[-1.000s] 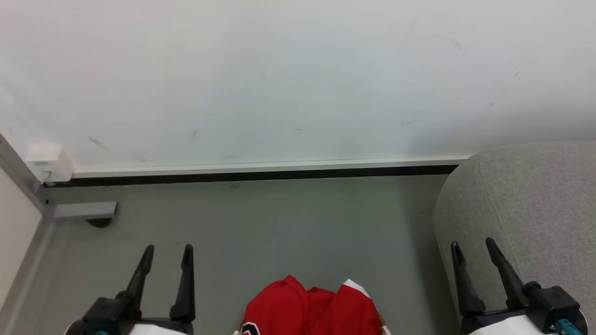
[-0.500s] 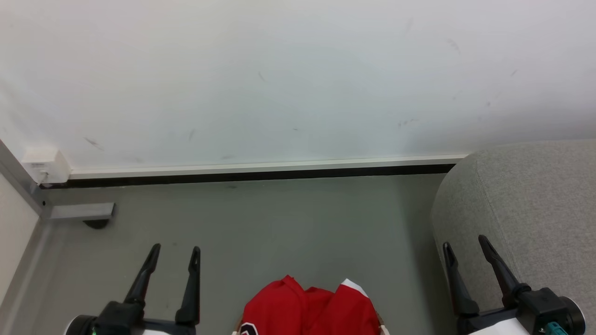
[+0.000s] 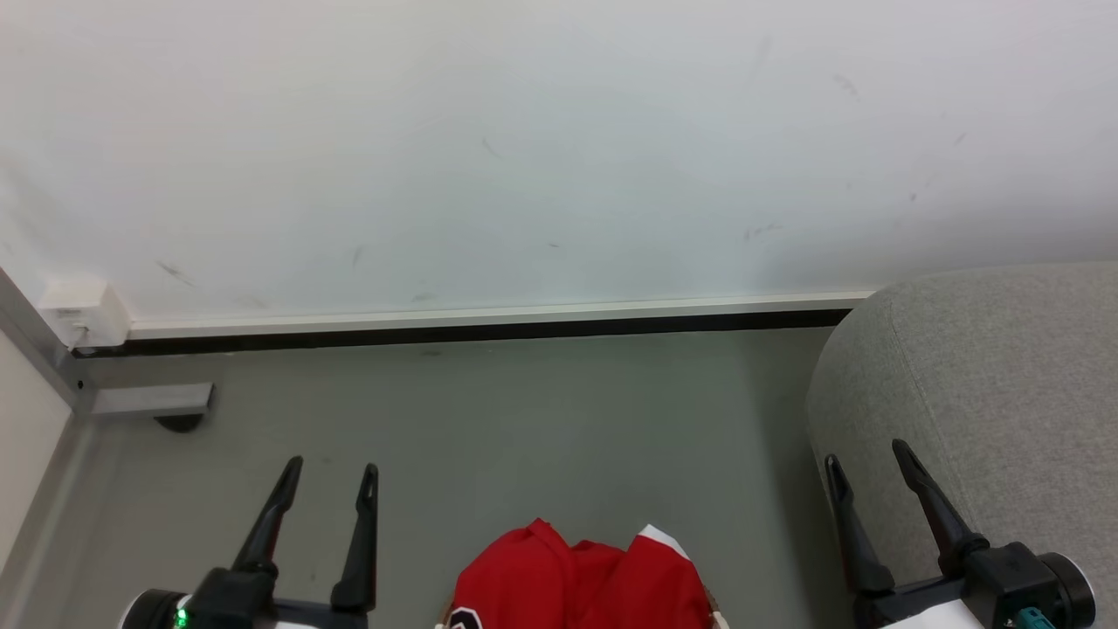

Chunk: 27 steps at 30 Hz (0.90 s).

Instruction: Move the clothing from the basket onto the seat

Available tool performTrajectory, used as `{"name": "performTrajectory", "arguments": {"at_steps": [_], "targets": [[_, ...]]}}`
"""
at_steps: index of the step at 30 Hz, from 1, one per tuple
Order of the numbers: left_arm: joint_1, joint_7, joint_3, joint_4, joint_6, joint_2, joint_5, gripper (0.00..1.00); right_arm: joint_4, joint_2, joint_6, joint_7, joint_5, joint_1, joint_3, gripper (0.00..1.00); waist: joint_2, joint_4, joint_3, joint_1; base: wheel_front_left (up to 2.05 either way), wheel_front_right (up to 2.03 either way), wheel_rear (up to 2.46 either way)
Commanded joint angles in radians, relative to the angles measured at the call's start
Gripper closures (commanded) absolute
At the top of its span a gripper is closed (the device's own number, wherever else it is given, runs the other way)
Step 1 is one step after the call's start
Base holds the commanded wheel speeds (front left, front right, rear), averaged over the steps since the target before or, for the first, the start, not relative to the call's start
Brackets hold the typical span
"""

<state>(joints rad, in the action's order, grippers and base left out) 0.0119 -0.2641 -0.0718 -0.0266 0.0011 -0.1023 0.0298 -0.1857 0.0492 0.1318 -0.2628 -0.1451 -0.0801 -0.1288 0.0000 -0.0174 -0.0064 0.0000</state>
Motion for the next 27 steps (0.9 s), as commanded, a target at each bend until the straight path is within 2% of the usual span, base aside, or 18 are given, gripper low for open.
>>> {"name": "performTrajectory", "arguments": {"at_steps": [1, 17, 27], "targets": [[0.016, -0.001, 0.004, 0.003, 0.000, -0.001, 0.000, 0.00, 0.004, 0.002, -0.002, -0.003, 0.000, -0.001, -0.001, 0.00, 0.0000, 0.000, 0.001, 0.0000, 0.00, 0.00, 0.00], [0.009, -0.001, 0.022, -0.015, -0.015, 0.012, 0.025, 0.00, 0.005, 0.002, -0.002, -0.002, -0.007, -0.006, 0.009, 0.00, 0.0000, -0.020, 0.015, 0.0000, 0.00, 0.00, 0.00], [-0.045, -0.001, 0.016, -0.047, -0.048, 0.017, 0.032, 0.00, 0.025, 0.002, -0.002, -0.002, 0.000, -0.042, 0.045, 0.00, 0.0000, -0.081, 0.117, 0.0000, 0.00, 0.00, 0.00]]}}
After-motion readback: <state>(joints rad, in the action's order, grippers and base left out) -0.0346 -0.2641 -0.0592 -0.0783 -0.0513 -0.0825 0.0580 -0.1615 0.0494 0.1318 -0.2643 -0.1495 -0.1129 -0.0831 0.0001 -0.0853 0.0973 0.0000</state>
